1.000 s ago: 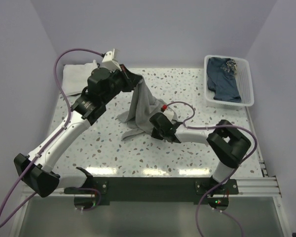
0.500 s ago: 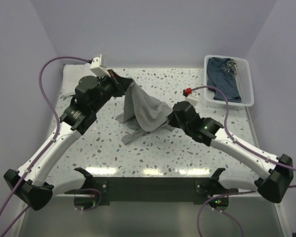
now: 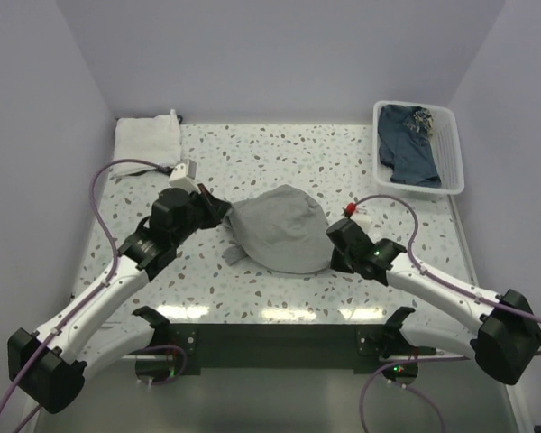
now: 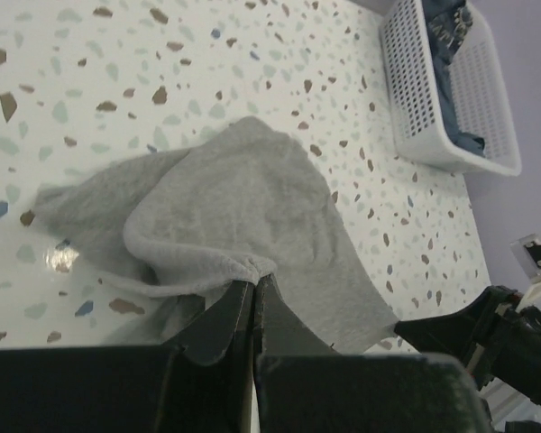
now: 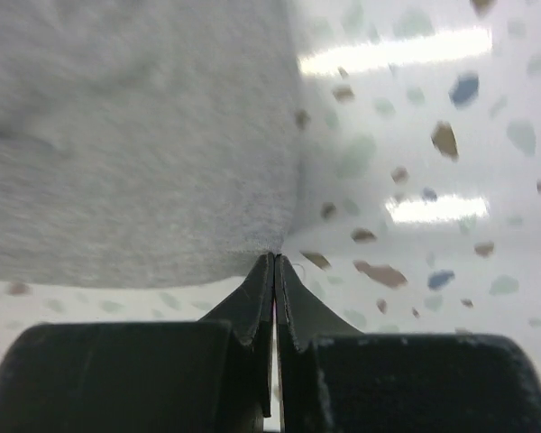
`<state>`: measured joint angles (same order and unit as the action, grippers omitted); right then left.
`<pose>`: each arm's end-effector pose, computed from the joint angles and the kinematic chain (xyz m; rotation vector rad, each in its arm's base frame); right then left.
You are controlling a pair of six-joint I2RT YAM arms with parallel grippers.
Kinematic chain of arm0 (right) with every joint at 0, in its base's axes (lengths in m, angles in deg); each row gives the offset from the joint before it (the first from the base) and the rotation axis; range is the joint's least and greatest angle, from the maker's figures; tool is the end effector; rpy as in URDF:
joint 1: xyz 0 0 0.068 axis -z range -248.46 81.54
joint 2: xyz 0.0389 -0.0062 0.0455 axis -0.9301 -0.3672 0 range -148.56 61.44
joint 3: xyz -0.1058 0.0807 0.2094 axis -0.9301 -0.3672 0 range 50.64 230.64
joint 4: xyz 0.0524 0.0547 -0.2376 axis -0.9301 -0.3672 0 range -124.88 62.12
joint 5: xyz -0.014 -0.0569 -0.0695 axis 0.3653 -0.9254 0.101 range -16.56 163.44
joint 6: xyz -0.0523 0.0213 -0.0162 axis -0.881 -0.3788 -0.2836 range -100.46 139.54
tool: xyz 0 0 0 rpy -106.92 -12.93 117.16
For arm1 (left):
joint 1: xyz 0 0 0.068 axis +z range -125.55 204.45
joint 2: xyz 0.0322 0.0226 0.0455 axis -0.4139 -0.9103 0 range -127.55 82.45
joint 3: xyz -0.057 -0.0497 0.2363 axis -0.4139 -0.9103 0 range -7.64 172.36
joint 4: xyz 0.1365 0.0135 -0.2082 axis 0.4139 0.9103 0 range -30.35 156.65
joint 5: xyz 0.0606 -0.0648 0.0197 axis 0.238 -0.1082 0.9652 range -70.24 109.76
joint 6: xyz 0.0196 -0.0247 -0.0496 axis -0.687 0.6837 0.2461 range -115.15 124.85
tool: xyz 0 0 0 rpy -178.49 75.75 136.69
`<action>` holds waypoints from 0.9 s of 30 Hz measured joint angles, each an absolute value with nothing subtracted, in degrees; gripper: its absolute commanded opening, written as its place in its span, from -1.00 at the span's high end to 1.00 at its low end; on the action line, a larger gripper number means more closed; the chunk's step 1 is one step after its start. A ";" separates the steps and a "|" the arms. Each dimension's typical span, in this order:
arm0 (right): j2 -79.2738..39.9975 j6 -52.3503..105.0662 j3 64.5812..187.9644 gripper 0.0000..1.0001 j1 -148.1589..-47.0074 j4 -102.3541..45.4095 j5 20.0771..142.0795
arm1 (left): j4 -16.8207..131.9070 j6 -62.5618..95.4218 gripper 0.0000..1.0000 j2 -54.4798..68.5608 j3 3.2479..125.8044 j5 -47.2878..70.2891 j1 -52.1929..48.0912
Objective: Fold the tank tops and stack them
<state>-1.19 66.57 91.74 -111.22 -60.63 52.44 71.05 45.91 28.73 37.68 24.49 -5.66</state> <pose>0.1681 0.1347 0.2035 0.2364 2.4335 0.2348 0.1978 -0.1107 0.2916 -0.2471 1.9736 -0.7465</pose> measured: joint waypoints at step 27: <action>-1.28 75.51 77.58 0.24 -111.50 -55.19 57.84 | 70.41 48.42 1.00 32.95 29.11 21.43 -5.62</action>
<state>-1.28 75.51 77.58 -111.50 -55.19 57.84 70.41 48.42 32.95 29.11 21.43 -5.62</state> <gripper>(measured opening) 0.379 0.021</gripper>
